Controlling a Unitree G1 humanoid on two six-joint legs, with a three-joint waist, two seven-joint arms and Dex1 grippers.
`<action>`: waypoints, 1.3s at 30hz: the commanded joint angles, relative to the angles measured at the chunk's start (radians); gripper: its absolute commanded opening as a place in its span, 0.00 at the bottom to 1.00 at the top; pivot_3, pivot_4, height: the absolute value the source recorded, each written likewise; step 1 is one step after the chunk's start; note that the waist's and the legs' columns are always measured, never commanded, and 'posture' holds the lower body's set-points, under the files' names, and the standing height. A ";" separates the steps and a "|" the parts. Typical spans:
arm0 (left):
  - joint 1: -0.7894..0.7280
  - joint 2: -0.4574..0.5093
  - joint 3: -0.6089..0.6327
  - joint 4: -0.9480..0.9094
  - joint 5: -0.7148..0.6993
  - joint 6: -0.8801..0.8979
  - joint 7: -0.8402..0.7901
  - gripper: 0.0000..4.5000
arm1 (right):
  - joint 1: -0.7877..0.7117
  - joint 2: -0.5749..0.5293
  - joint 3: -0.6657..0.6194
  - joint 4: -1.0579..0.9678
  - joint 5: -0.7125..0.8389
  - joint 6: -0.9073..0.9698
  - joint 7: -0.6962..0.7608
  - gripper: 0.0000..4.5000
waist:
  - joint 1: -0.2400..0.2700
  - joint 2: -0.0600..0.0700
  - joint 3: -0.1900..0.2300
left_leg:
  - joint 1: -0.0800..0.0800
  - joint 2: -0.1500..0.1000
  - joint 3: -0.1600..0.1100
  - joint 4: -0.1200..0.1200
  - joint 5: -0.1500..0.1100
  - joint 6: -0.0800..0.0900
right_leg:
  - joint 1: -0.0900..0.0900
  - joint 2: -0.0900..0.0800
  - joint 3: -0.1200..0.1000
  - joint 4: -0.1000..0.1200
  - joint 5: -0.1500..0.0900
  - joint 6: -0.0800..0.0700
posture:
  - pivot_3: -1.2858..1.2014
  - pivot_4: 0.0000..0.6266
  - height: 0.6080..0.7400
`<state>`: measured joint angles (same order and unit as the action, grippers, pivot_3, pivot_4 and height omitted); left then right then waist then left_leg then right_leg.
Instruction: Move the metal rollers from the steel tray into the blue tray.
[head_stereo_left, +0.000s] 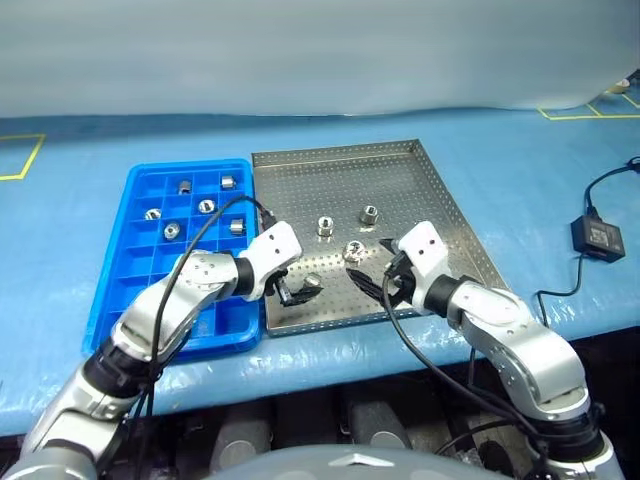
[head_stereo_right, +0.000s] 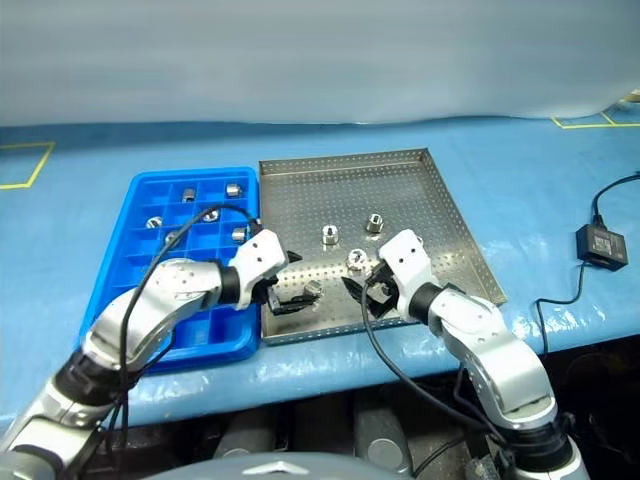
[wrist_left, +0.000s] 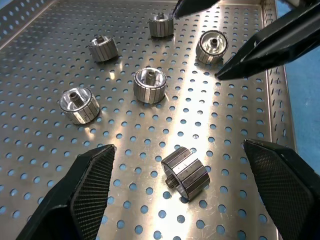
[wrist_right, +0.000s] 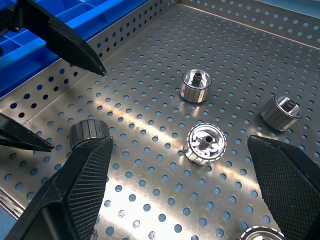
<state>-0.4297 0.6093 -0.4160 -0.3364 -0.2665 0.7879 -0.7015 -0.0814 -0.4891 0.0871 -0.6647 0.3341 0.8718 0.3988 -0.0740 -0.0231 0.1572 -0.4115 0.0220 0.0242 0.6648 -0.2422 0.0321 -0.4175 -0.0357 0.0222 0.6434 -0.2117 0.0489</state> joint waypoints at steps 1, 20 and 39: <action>-0.039 -0.024 -0.044 0.077 0.051 -0.022 -0.023 0.99 | 0.022 0.005 -0.035 -0.067 0.000 0.011 -0.032 1.00 | -0.008 0.000 0.000 | 0.000 0.000 0.000 0.000 0.000 0.000 | 0.000 0.000 0.000 0.000 0.000 0.000 | 0.42 0.24 1.00; -0.024 -0.104 -0.023 0.144 0.101 -0.002 -0.024 0.34 | -0.021 0.027 0.008 -0.035 0.000 0.021 -0.043 1.00 | -0.049 0.002 -0.001 | 0.000 0.000 0.001 0.000 0.000 0.000 | 0.000 0.000 0.002 0.001 0.001 0.001 | 0.43 0.24 1.00; 0.136 -0.041 0.466 -0.203 -0.031 0.105 0.117 0.34 | -0.154 0.101 0.124 0.104 0.066 -0.055 0.120 1.00 | -0.031 0.002 -0.001 | 0.001 0.002 0.001 -0.002 0.000 0.000 | -0.001 0.001 0.003 0.001 0.005 0.005 | 0.49 0.24 1.00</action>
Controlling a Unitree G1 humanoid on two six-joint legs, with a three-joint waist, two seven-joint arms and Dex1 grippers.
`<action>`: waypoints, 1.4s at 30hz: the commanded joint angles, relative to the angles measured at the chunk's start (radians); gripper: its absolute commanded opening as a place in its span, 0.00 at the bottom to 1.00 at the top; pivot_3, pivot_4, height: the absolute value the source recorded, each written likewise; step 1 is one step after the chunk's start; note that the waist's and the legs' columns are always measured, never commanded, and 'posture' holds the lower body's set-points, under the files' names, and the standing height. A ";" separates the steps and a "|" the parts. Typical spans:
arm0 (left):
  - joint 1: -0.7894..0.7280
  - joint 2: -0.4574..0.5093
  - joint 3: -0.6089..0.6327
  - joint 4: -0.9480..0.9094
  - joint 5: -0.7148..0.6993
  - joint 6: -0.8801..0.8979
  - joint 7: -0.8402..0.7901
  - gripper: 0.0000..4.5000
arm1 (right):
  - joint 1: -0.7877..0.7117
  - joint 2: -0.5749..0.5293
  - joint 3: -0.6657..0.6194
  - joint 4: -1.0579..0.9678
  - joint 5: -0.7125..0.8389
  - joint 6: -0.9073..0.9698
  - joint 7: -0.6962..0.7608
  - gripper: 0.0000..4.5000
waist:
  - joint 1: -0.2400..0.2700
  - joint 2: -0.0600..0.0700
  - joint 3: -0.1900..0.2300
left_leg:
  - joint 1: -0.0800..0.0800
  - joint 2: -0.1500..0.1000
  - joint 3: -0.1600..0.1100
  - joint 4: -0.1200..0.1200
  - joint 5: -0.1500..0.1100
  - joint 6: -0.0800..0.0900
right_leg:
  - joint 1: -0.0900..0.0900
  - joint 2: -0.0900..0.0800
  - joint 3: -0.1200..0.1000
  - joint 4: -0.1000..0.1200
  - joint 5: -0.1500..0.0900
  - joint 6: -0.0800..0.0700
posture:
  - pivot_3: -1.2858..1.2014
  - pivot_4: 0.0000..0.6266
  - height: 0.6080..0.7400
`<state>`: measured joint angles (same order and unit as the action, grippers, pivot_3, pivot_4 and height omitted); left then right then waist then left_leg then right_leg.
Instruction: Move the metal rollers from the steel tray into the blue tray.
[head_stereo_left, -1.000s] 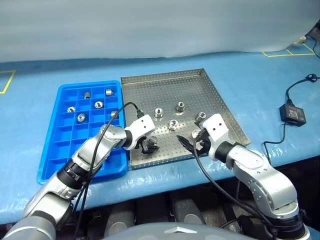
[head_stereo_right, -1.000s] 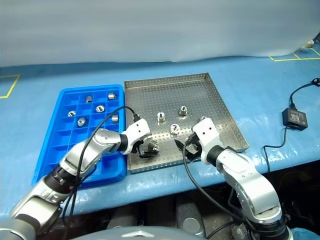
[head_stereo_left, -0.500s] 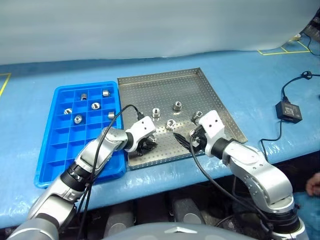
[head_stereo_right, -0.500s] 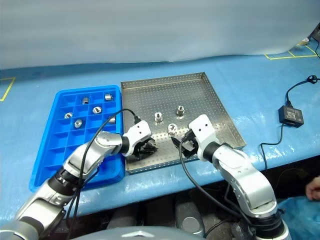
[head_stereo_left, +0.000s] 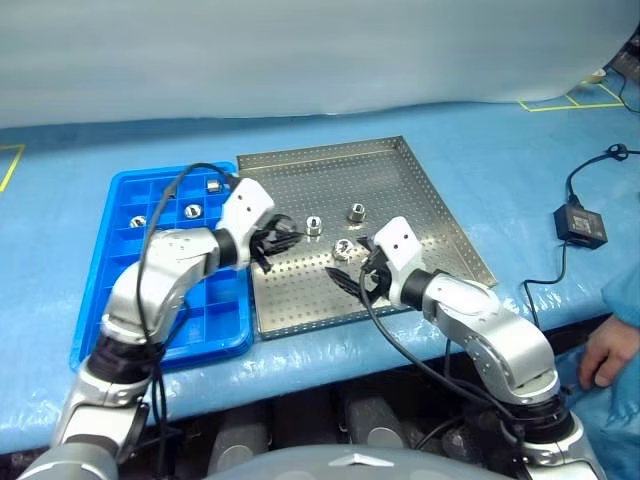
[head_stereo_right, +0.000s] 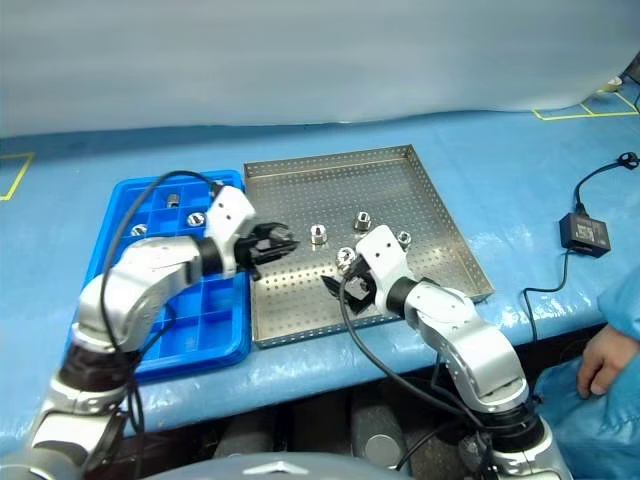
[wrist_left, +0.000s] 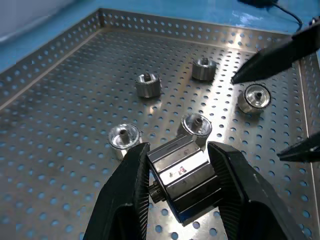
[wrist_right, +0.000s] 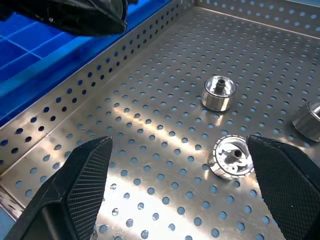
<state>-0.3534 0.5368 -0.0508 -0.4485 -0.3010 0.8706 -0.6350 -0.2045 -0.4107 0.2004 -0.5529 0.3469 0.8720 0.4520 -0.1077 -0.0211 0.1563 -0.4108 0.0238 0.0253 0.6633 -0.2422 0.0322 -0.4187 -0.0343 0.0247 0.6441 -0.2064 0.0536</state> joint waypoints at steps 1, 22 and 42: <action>0.098 0.032 0.145 -0.116 0.011 0.044 0.086 0.34 | -0.038 0.034 0.010 0.000 0.074 -0.064 0.089 1.00 | 0.007 0.000 0.000 | 0.000 0.000 0.000 0.000 0.000 0.000 | 0.000 0.000 0.000 0.000 0.000 -0.001 | 0.50 0.24 1.00; 0.190 -0.150 0.340 -0.011 0.190 0.149 0.552 0.34 | -0.117 0.064 0.038 0.085 0.084 -0.032 0.085 1.00 | 0.128 -0.003 0.000 | 0.000 -0.002 -0.004 0.003 0.001 -0.002 | 0.003 -0.002 -0.006 0.000 -0.002 -0.008 | 0.54 0.24 1.00; -0.172 -0.190 -0.061 0.120 -0.032 -0.034 0.130 0.77 | 0.005 -0.049 -0.021 -0.089 -0.002 0.021 -0.063 1.00 | 0.102 -0.003 0.000 | -0.001 -0.005 -0.003 0.003 0.001 -0.001 | 0.003 -0.004 -0.006 -0.001 -0.002 -0.009 | 0.47 0.24 1.00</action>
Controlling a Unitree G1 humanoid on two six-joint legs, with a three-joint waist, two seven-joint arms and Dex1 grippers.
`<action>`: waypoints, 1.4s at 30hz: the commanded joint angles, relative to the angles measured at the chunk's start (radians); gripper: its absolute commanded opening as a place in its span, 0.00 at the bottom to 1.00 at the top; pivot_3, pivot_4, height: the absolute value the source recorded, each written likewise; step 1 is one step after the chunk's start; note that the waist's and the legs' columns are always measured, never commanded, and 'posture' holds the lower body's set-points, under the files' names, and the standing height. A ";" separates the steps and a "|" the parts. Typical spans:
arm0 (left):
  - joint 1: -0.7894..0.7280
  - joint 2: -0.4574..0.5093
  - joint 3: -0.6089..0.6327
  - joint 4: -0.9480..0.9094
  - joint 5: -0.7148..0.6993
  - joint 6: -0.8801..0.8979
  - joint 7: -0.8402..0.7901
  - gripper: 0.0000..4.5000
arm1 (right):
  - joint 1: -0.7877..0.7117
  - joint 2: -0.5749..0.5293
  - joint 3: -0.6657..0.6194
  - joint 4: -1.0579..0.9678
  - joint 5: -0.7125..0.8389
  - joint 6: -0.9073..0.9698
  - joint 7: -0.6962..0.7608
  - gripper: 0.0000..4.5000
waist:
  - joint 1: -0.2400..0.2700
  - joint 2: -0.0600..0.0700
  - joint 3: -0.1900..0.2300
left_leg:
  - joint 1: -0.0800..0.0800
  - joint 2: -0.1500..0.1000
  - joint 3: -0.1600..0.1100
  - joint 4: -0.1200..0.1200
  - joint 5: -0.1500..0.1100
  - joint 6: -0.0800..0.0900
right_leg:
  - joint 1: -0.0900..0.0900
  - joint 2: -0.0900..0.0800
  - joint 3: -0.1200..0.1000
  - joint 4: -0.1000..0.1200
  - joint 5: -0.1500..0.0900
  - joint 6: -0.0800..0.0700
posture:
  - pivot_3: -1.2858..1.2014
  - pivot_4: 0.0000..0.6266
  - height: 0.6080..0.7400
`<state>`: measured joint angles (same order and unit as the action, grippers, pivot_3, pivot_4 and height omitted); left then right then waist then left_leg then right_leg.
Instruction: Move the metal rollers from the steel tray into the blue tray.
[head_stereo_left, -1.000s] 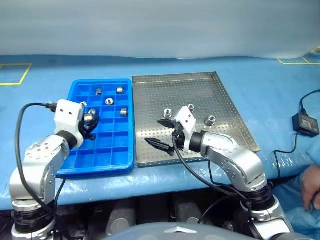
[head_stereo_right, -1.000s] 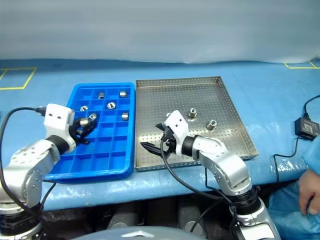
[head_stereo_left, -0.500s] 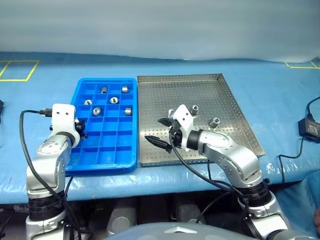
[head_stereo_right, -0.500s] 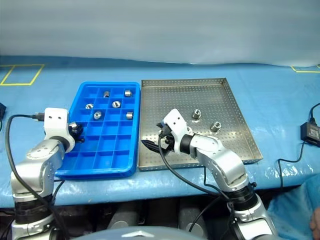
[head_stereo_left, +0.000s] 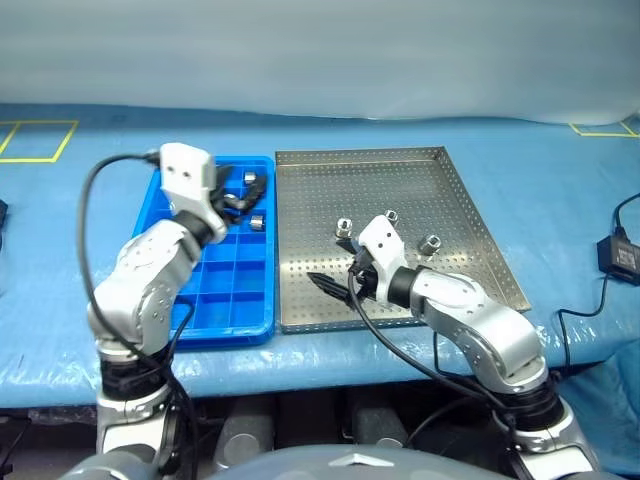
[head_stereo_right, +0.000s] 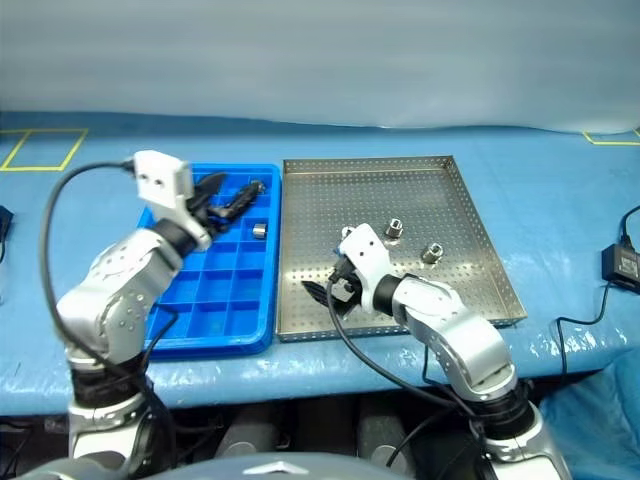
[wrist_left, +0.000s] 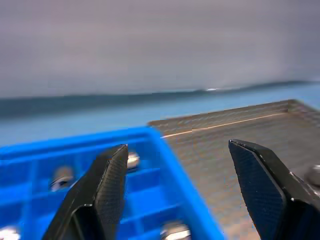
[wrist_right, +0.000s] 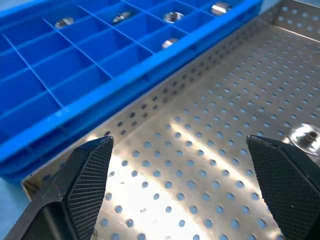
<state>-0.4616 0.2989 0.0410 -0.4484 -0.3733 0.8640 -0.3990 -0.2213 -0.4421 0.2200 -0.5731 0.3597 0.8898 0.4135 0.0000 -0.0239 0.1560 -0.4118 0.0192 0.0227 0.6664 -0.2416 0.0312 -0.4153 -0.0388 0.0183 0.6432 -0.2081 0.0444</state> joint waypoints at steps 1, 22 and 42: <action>-0.100 0.061 -0.212 0.191 0.070 -0.056 -0.141 0.77 | 0.037 -0.026 -0.048 -0.086 -0.022 0.005 -0.034 1.00 | -0.015 0.000 0.000 | 0.000 -0.005 0.001 0.000 0.000 0.000 | 0.000 0.001 0.000 0.000 0.000 0.000 | 0.46 0.24 1.00; -0.344 -0.084 -0.346 1.001 0.350 -0.383 -0.167 0.77 | 0.143 -0.013 -0.083 -0.185 -0.041 0.020 -0.112 1.00 | -0.135 0.001 0.000 | -0.002 0.001 0.000 -0.002 0.000 0.001 | -0.003 0.002 0.005 0.000 0.002 0.013 | 0.41 0.24 1.00; -0.231 0.018 -0.208 0.572 0.243 -0.227 -0.266 0.37 | 0.077 0.025 -0.061 -0.086 0.024 0.026 -0.028 1.00 | -0.135 0.001 0.000 | -0.003 0.002 0.001 -0.002 0.000 0.001 | -0.005 0.003 0.006 0.001 0.004 0.010 | 0.43 0.24 1.00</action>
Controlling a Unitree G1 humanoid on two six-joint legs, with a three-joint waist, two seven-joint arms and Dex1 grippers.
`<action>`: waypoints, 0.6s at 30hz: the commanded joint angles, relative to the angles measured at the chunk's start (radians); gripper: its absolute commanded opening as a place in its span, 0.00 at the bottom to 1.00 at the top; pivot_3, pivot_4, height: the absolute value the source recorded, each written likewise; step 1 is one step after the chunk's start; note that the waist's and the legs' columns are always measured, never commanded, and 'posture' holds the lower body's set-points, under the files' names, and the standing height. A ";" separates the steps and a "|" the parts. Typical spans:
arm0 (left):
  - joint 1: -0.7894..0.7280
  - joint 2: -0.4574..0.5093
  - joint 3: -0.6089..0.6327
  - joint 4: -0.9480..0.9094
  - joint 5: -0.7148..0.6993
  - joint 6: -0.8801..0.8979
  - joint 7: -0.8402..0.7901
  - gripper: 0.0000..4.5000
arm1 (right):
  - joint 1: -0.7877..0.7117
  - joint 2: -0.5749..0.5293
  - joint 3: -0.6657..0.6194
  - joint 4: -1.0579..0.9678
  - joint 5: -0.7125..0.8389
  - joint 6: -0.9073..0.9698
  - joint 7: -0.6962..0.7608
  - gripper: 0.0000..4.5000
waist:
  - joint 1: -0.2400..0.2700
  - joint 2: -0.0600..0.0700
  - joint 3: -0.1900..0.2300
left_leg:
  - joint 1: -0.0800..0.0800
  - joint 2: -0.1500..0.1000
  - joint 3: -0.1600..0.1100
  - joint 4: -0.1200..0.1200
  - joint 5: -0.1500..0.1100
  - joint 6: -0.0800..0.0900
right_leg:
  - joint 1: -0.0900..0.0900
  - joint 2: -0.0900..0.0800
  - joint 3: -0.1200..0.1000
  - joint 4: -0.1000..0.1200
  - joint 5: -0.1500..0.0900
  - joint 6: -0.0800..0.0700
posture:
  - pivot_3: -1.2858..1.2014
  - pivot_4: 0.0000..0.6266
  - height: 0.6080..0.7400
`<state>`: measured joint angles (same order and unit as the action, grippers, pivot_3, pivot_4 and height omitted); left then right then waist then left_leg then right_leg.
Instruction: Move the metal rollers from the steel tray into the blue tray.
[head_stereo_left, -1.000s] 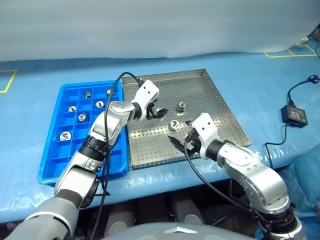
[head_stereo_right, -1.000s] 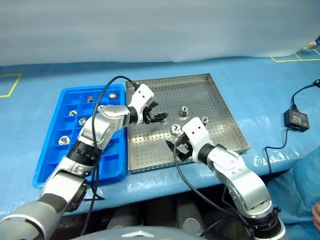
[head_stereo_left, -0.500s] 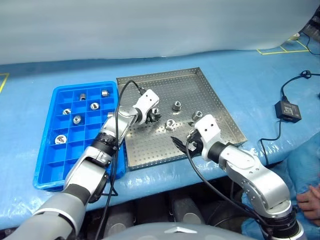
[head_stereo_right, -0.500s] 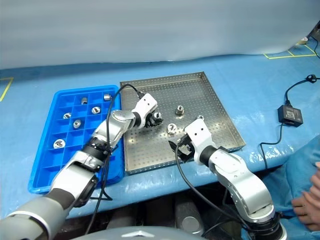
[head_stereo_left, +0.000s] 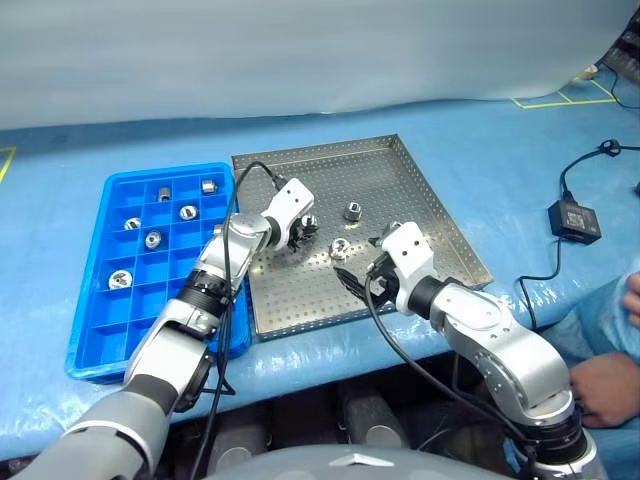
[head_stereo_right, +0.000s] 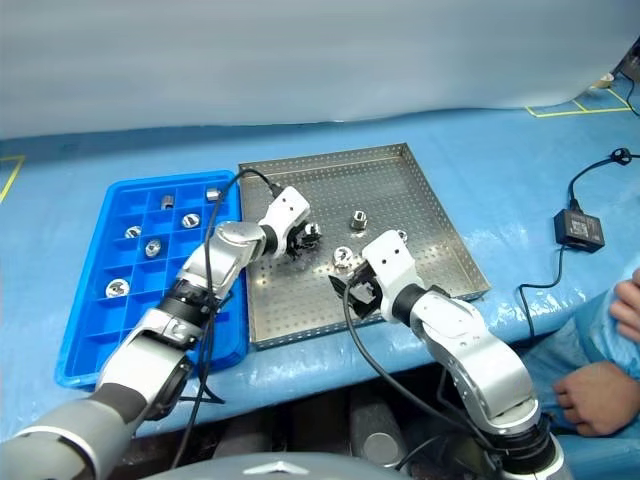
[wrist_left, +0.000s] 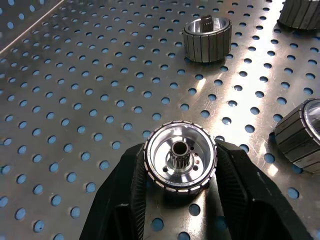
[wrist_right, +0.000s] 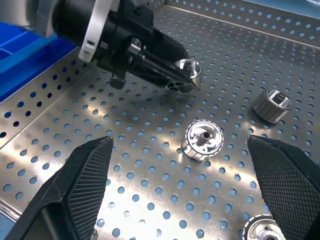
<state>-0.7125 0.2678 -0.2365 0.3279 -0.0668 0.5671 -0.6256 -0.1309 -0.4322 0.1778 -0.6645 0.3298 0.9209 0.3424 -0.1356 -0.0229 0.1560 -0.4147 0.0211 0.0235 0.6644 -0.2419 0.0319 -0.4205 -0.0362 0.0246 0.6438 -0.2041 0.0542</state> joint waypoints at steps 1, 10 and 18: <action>0.045 0.076 0.090 -0.285 -0.088 0.111 -0.052 0.37 | -0.016 0.030 -0.034 0.014 0.088 -0.006 0.068 1.00 | -0.002 0.000 0.000 | 0.000 0.000 0.000 0.000 0.000 0.000 | -0.001 0.000 0.000 0.000 0.000 0.000 | 0.44 0.24 1.00; 0.406 0.281 0.320 -0.930 -0.220 0.462 0.024 0.37 | -0.092 0.051 -0.037 0.036 0.265 -0.022 0.239 1.00 | 0.041 0.001 0.000 | 0.000 0.001 0.001 -0.001 0.000 0.000 | -0.001 0.001 0.001 0.001 0.000 0.000 | 0.52 0.24 1.00; 0.780 0.218 0.633 -1.266 -0.183 0.690 0.214 0.37 | -0.186 0.057 0.070 0.136 0.228 -0.051 0.280 1.00 | 0.134 -0.001 0.001 | 0.003 0.002 -0.001 0.000 0.001 -0.001 | 0.002 0.000 -0.003 0.000 -0.003 -0.005 | 0.57 0.24 1.00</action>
<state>0.0533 0.5000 0.3454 -0.8738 -0.2723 1.2272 -0.4514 -0.3014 -0.3794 0.2483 -0.5216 0.5604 0.8967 0.6131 -0.0013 -0.0239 0.1571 -0.4115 0.0227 0.0211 0.6653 -0.2412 0.0305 -0.4167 -0.0363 0.0201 0.6440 -0.2098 0.0469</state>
